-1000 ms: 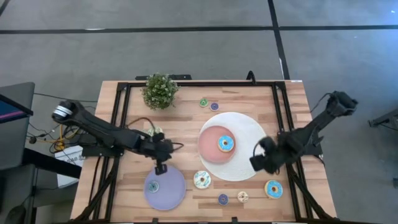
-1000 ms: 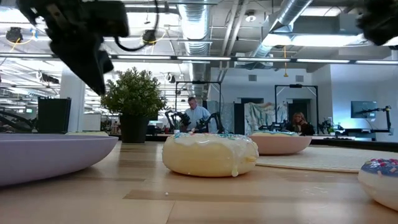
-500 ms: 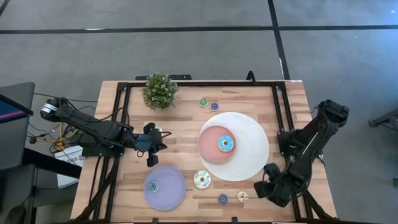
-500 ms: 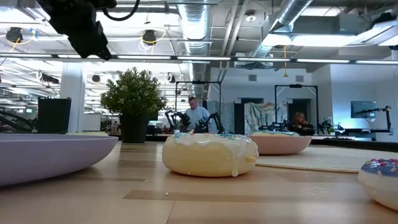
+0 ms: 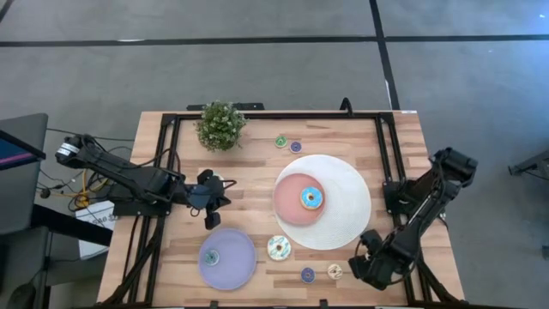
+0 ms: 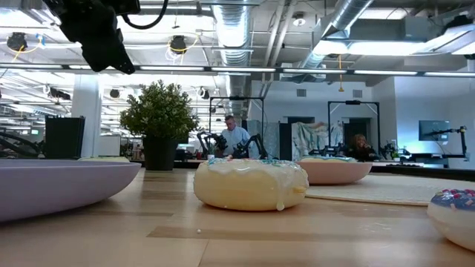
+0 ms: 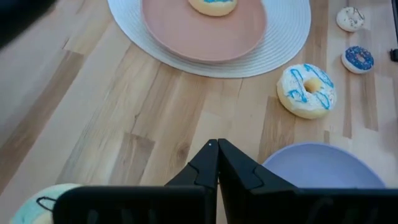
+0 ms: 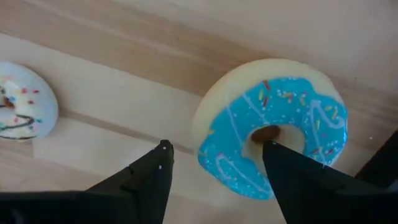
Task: Pick & Place donuts
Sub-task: Put the large blue donut on the light pink plate
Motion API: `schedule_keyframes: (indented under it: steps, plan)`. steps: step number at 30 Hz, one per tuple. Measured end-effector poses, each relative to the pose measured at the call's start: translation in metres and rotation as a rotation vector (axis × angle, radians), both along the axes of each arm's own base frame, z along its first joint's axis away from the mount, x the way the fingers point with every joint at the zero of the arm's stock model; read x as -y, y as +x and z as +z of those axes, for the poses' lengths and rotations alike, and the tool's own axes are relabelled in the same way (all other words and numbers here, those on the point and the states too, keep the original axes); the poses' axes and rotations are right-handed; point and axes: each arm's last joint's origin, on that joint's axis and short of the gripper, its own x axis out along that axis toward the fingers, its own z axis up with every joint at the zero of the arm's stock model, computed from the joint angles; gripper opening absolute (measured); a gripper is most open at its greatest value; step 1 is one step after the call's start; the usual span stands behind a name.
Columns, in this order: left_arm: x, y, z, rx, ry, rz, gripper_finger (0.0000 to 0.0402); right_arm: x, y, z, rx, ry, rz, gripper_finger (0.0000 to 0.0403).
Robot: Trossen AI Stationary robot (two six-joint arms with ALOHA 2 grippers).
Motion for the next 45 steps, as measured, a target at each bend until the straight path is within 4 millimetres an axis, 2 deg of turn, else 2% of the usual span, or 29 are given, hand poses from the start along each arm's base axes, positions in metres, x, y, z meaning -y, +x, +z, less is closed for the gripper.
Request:
schedule_keyframes:
  steps: [8, 18, 22, 26, 30, 34, 38, 41, 45]
  plan:
    - [0.000, 0.000, 0.000, 0.010, -0.016, 0.024, 0.0000, -0.003, 0.008, -0.012, 0.000, 0.010, 0.059, 0.0203]
    - [0.000, 0.001, 0.000, 0.013, -0.004, 0.032, 0.0000, -0.001, 0.009, -0.012, 0.001, 0.000, 0.050, 0.0127]
    - [0.000, 0.001, 0.000, 0.012, 0.000, 0.028, 0.0000, 0.000, 0.011, -0.012, -0.003, 0.002, 0.043, 0.0113]
    - [0.000, 0.001, 0.000, 0.012, 0.001, 0.028, 0.0000, 0.003, 0.013, -0.006, 0.005, 0.026, 0.030, 0.0114]
    - [0.000, 0.000, 0.000, 0.006, -0.015, 0.011, 0.0000, 0.010, 0.016, 0.011, 0.079, 0.057, 0.005, 0.0119]
    - [0.000, 0.000, 0.000, 0.003, -0.018, 0.000, 0.0000, 0.024, 0.023, 0.032, 0.259, 0.025, -0.055, 0.0121]
    - [0.001, 0.000, 0.000, -0.012, 0.013, -0.057, 0.0000, 0.046, 0.038, 0.049, 0.467, -0.087, -0.098, 0.0120]
    - [0.001, -0.001, -0.001, -0.033, 0.029, -0.108, 0.0000, 0.070, 0.058, 0.060, 0.591, -0.159, -0.127, 0.0121]
    - [0.002, -0.002, -0.002, -0.046, -0.001, -0.108, 0.0000, 0.105, 0.095, 0.073, 0.744, -0.180, -0.083, 0.0123]
